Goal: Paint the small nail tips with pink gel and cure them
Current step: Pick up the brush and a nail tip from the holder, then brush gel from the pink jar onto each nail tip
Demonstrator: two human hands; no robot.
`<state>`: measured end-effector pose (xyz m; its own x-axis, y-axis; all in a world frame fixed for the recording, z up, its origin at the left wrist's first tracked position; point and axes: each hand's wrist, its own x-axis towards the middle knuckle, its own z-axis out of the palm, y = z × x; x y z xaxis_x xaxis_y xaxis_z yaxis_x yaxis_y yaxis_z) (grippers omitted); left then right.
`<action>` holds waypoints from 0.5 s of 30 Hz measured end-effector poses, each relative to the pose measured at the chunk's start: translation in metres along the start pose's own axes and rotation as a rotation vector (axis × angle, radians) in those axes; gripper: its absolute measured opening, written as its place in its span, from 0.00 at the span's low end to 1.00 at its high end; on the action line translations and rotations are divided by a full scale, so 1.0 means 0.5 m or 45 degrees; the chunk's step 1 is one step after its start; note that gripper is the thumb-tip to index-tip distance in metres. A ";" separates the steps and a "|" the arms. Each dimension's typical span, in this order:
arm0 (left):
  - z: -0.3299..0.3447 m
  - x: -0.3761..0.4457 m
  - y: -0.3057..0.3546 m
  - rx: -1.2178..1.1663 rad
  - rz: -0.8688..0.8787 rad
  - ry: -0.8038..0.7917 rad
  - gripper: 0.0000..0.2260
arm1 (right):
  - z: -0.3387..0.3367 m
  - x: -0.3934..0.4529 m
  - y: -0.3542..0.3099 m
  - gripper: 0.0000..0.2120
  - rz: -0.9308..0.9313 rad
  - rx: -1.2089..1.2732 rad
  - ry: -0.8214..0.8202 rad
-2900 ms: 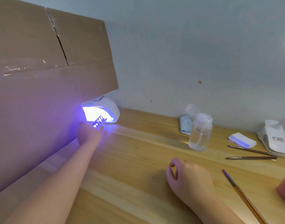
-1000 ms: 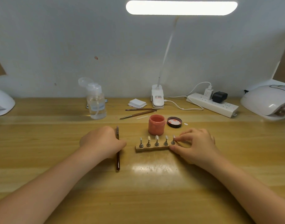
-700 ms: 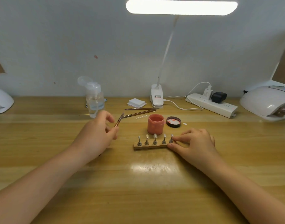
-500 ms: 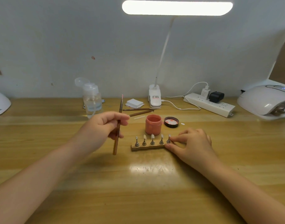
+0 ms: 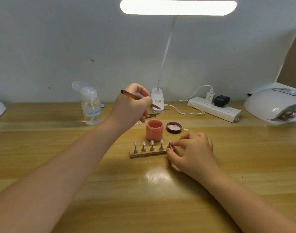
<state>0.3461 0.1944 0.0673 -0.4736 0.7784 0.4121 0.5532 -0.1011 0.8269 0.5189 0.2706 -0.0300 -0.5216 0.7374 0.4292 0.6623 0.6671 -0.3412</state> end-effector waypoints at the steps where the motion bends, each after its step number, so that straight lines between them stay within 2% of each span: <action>1: 0.002 0.010 0.004 0.036 -0.042 -0.049 0.04 | 0.000 0.000 -0.001 0.17 -0.005 0.018 0.009; 5: -0.006 0.036 0.012 0.133 -0.155 -0.129 0.04 | 0.003 0.000 -0.001 0.17 -0.032 0.021 0.021; 11: 0.001 0.052 0.011 0.390 -0.106 -0.161 0.04 | 0.004 -0.001 -0.003 0.22 -0.047 0.028 0.007; 15: 0.013 0.059 0.010 0.430 -0.135 -0.184 0.06 | 0.004 -0.001 -0.003 0.20 -0.041 0.038 0.019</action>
<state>0.3395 0.2209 0.0809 -0.4522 0.8554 0.2526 0.7123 0.1760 0.6794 0.5172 0.2697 -0.0314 -0.5339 0.7141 0.4528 0.6291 0.6933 -0.3516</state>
